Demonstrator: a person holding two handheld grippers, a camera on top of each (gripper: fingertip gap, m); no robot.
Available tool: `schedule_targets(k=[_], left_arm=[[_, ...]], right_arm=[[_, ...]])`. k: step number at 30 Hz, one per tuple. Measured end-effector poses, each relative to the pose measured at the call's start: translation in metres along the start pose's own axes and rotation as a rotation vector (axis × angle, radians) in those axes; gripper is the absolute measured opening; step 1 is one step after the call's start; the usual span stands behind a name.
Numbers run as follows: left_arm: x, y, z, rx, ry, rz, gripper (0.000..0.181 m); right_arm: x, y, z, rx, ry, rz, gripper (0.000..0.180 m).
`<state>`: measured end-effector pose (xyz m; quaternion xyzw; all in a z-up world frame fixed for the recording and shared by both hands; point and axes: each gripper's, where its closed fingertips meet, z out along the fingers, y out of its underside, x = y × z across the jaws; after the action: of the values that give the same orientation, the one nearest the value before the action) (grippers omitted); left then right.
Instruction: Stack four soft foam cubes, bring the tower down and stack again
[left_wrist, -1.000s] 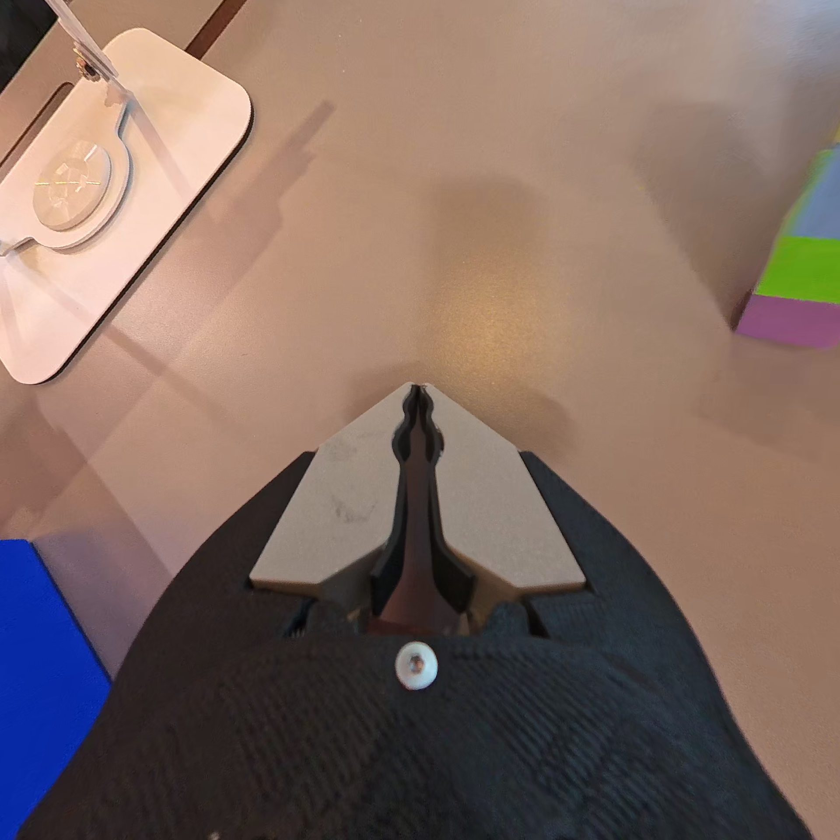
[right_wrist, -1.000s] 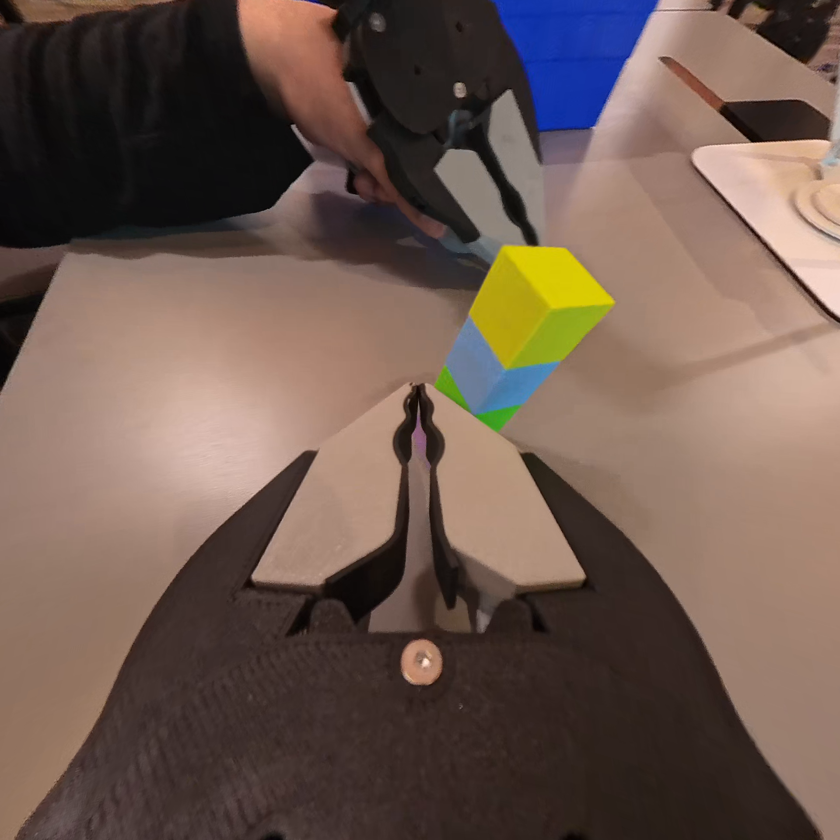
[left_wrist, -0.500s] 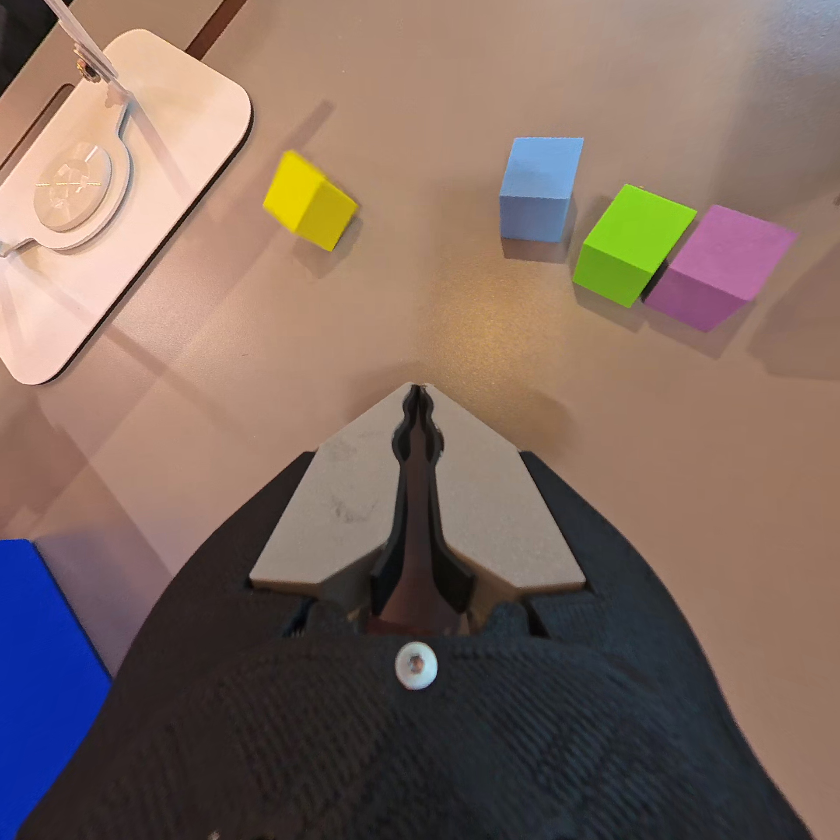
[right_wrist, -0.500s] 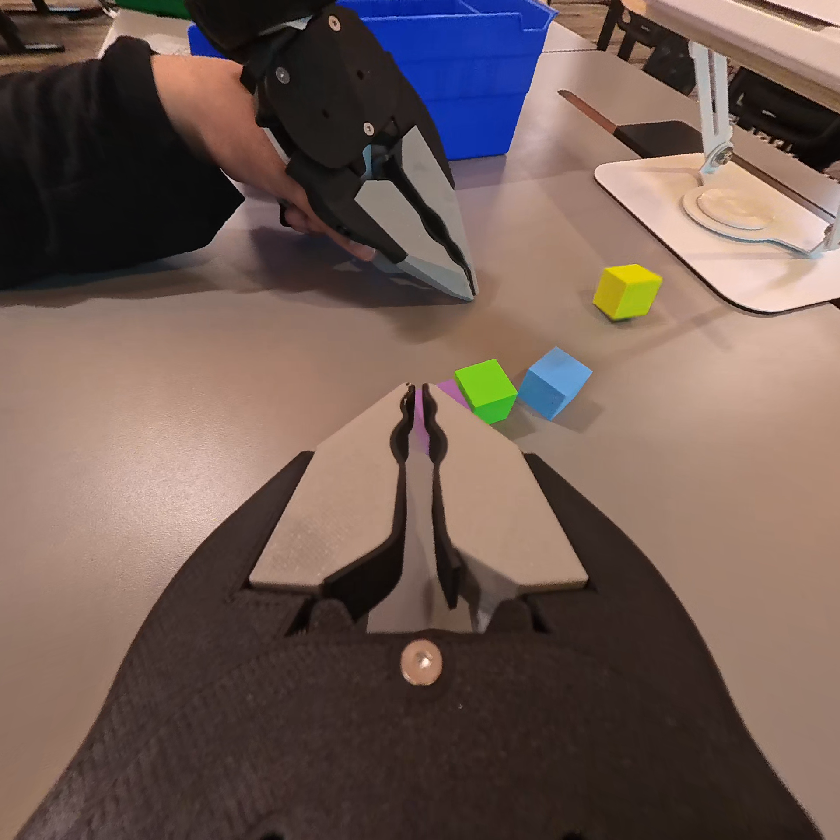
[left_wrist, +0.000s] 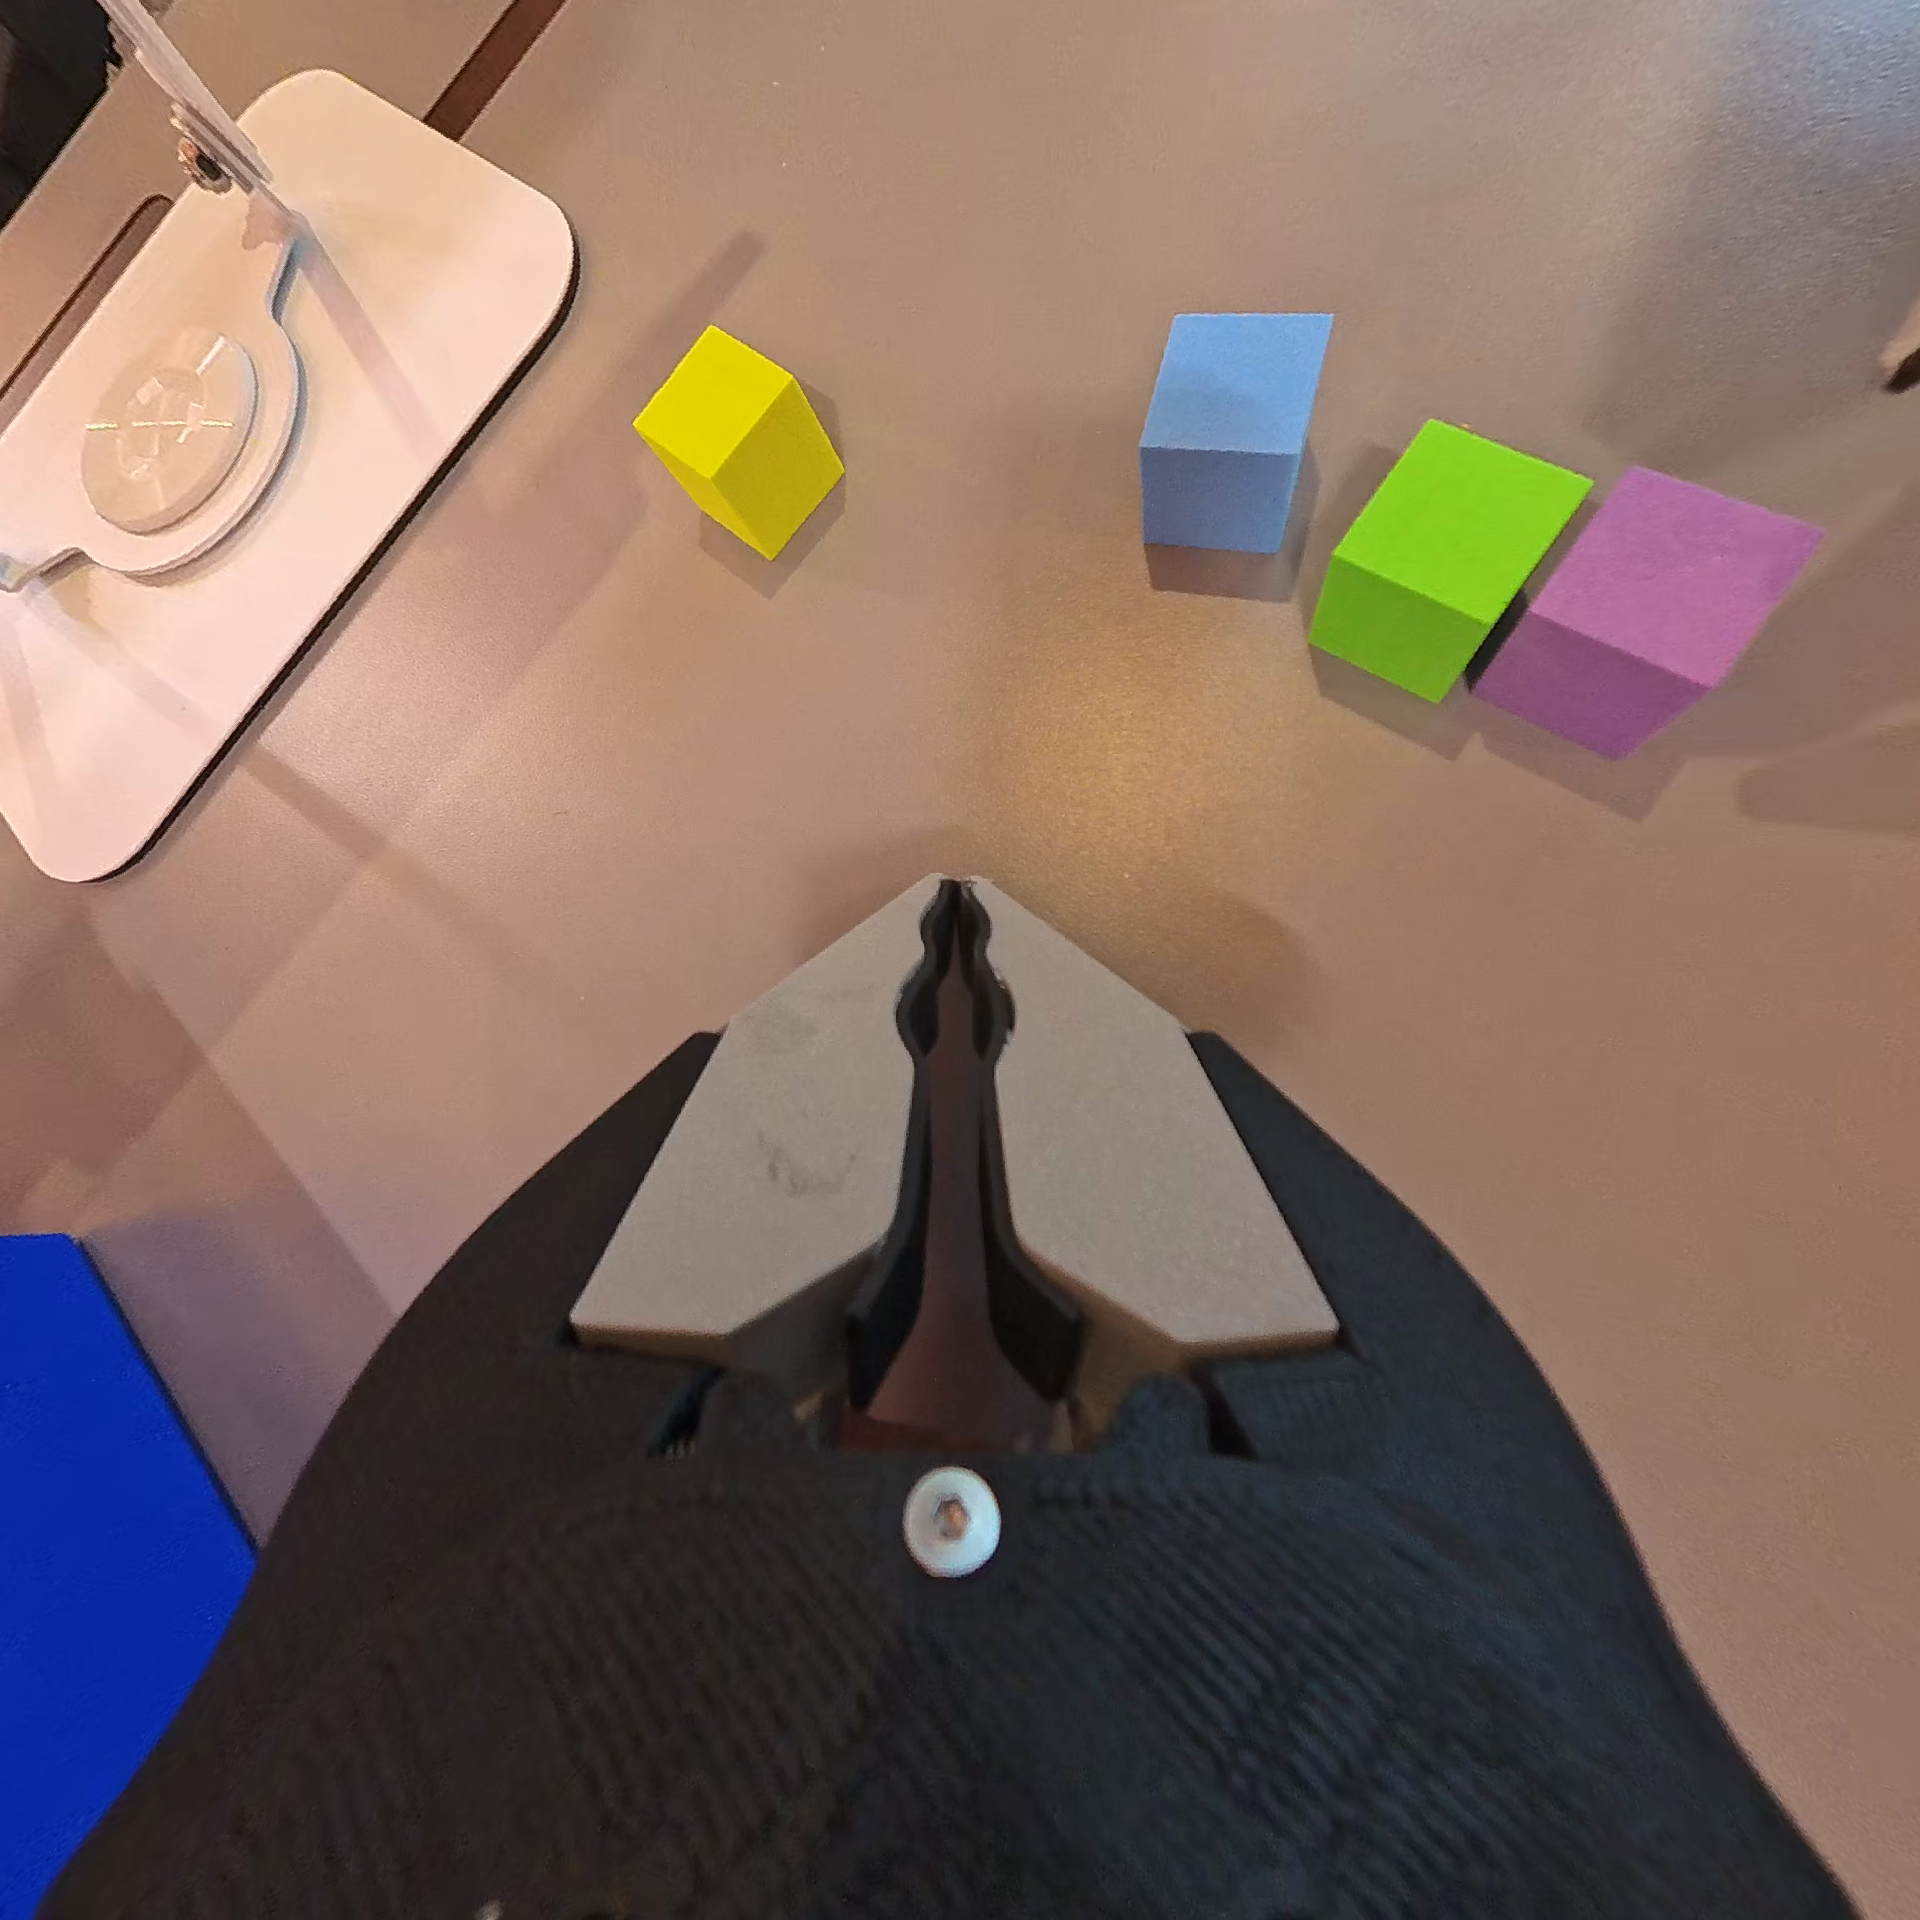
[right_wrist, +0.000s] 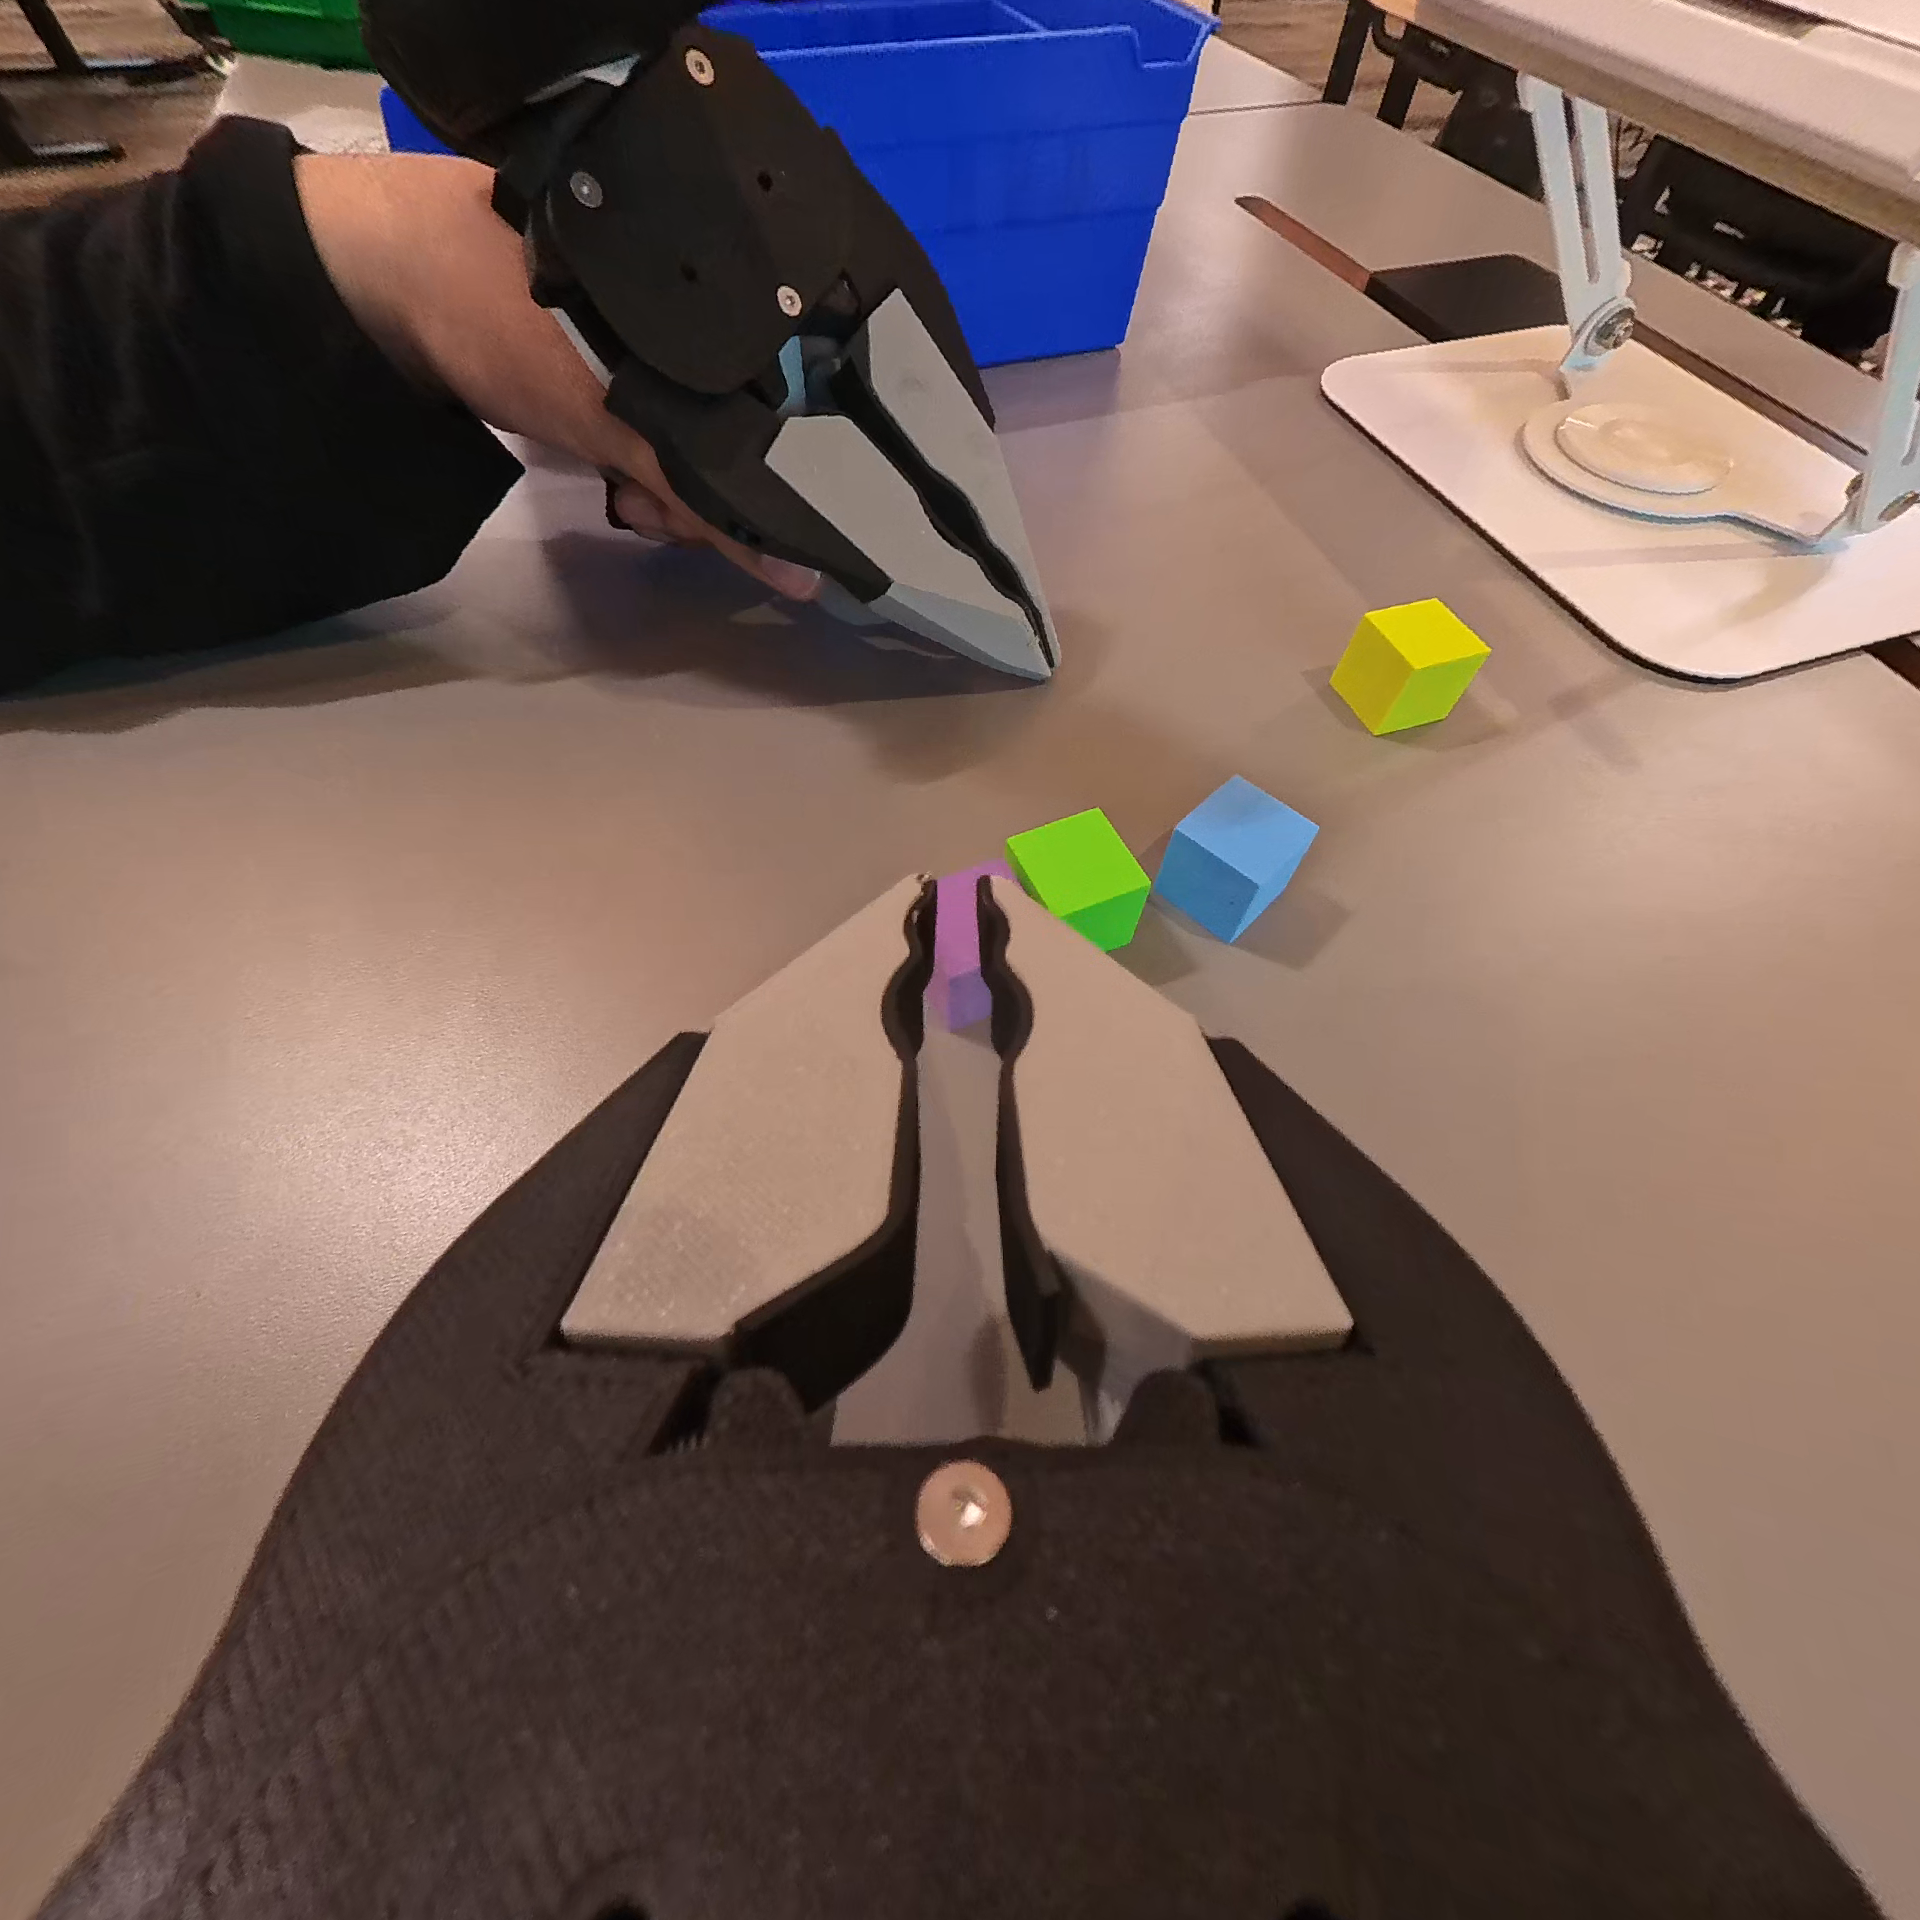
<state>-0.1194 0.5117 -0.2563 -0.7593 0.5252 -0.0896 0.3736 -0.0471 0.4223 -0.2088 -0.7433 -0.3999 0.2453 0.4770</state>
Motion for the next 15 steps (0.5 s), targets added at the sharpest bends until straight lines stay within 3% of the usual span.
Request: schedule_targets(k=[15], left_arm=[[0.000, 0.000, 0.000, 0.000, 0.000, -0.001, 0.000]], right_arm=[[-0.002, 0.018, 0.008, -0.117, -0.035, 0.059, 0.030]])
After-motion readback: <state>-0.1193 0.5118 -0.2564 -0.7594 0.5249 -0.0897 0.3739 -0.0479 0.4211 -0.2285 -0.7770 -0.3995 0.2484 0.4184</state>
